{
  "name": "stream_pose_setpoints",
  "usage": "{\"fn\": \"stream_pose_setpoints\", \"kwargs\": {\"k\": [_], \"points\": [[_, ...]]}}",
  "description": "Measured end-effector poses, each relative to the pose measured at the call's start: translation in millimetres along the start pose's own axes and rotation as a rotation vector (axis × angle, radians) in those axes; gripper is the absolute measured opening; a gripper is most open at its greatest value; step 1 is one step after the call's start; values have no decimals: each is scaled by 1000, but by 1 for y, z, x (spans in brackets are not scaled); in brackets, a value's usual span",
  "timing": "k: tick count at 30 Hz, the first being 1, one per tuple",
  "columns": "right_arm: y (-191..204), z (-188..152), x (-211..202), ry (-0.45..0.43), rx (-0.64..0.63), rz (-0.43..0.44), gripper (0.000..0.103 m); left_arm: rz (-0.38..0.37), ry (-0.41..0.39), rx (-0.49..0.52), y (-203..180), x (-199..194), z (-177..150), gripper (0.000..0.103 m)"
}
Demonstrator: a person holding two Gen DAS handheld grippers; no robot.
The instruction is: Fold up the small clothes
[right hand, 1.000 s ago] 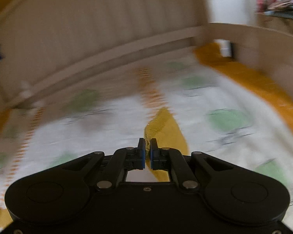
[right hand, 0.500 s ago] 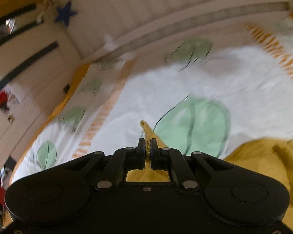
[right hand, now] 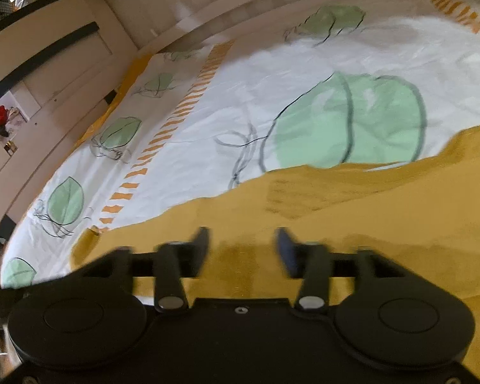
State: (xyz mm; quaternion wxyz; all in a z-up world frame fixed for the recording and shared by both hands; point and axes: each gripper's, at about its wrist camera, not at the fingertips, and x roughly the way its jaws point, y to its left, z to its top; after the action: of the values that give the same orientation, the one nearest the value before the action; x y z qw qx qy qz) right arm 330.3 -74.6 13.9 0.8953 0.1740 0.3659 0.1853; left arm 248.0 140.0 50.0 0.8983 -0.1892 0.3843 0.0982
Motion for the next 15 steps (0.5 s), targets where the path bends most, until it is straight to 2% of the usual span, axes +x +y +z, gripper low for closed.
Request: {"fn": "stream_pose_setpoints", "kwargs": {"k": [3,7,9,11,13,14,15], "points": [[-17,-5,-26,-18,-38,-71,61,-1,8,4,-2,12,0,83],[-42,-17,-56,-22,-75,-176,64,-39,47,6,-9,32,-4,83],[-56,-26,-72,-22,-85,-213,67,-75,74,14,-14,45,-8,78],[-72,-34,-85,-23,-81,-242,68,-115,96,29,-20,57,-9,77],[-82,-36,-90,-11,-50,-260,68,-143,121,33,-26,73,-10,71],[-88,-34,-91,11,-24,-255,68,-156,137,35,-28,80,-11,65],[-91,-32,-93,13,-8,-239,68,-166,156,38,-30,87,-11,64]]}}
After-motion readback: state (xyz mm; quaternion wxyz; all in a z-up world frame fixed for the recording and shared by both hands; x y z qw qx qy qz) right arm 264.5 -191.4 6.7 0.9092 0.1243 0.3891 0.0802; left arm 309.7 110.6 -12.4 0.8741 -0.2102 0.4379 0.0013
